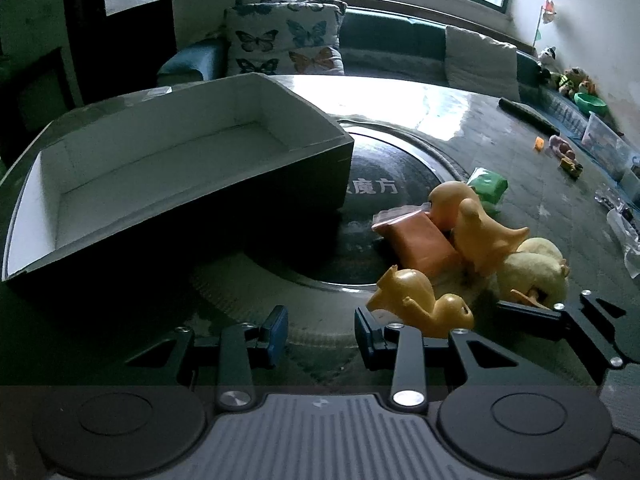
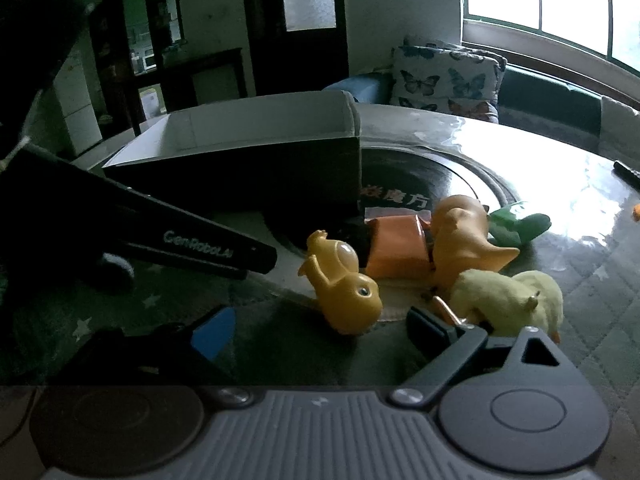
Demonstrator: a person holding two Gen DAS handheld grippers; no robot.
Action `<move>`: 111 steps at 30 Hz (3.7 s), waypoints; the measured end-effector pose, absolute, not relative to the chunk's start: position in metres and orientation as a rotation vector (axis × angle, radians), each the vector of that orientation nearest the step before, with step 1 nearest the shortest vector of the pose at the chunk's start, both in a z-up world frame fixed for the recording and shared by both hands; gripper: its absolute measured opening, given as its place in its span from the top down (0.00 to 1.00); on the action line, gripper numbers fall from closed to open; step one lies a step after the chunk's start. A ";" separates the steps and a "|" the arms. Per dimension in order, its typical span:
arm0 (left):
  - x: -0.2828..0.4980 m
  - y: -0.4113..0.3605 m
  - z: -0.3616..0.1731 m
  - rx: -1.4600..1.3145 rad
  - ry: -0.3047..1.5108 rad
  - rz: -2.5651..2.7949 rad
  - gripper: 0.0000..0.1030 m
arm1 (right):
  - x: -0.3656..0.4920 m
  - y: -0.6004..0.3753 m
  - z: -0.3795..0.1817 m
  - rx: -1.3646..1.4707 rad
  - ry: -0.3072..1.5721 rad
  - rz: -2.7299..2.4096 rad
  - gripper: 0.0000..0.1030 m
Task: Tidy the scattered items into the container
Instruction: 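Close both grippers on the yellow rubber duck from either side, then carry the yellow duck into the white box and open both grippers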
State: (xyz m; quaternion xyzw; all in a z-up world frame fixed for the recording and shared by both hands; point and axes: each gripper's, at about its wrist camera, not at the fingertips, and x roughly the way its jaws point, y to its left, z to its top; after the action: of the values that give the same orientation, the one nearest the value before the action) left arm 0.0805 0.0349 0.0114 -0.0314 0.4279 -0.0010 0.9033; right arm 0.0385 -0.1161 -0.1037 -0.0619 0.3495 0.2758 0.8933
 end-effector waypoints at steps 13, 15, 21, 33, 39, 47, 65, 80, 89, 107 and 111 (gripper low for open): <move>0.091 0.033 0.021 -0.093 0.883 -0.096 0.62 | 0.056 -0.113 -0.110 -0.099 0.735 0.572 0.28; 0.094 0.033 0.020 -0.100 0.890 -0.115 0.62 | 0.057 -0.113 -0.111 -0.089 0.739 0.579 0.34; 0.102 0.032 0.021 -0.091 0.897 -0.124 0.63 | 0.062 -0.114 -0.114 -0.085 0.747 0.580 0.45; 0.111 0.025 0.015 -0.113 0.935 -0.213 0.63 | 0.071 -0.119 -0.116 -0.041 0.766 0.581 0.64; 0.115 0.033 0.014 -0.170 0.935 -0.253 0.72 | 0.071 -0.118 -0.116 -0.030 0.765 0.574 0.67; 0.108 0.042 0.020 -0.184 0.905 -0.267 0.73 | 0.065 -0.116 -0.110 -0.007 0.744 0.585 0.67; 0.137 0.081 0.093 -0.190 0.671 -0.180 0.73 | 0.109 -0.076 -0.036 -0.045 0.552 0.659 0.67; 0.213 0.146 0.044 -0.293 0.779 -0.096 0.74 | 0.203 -0.002 -0.084 -0.133 0.709 0.724 0.67; 0.219 0.153 0.029 -0.323 0.816 -0.085 0.74 | 0.203 0.010 -0.095 -0.193 0.749 0.721 0.66; 0.171 0.126 0.066 -0.276 0.730 -0.095 0.73 | 0.147 -0.035 -0.048 -0.161 0.601 0.705 0.42; 0.157 0.112 0.071 -0.264 0.721 -0.115 0.73 | 0.126 -0.051 -0.041 -0.161 0.576 0.694 0.37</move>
State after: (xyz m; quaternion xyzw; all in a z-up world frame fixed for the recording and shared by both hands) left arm 0.1569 0.1121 0.0709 -0.1285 0.3515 -0.0559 0.9256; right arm 0.1262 -0.0513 -0.0412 -0.0776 0.2782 0.3352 0.8968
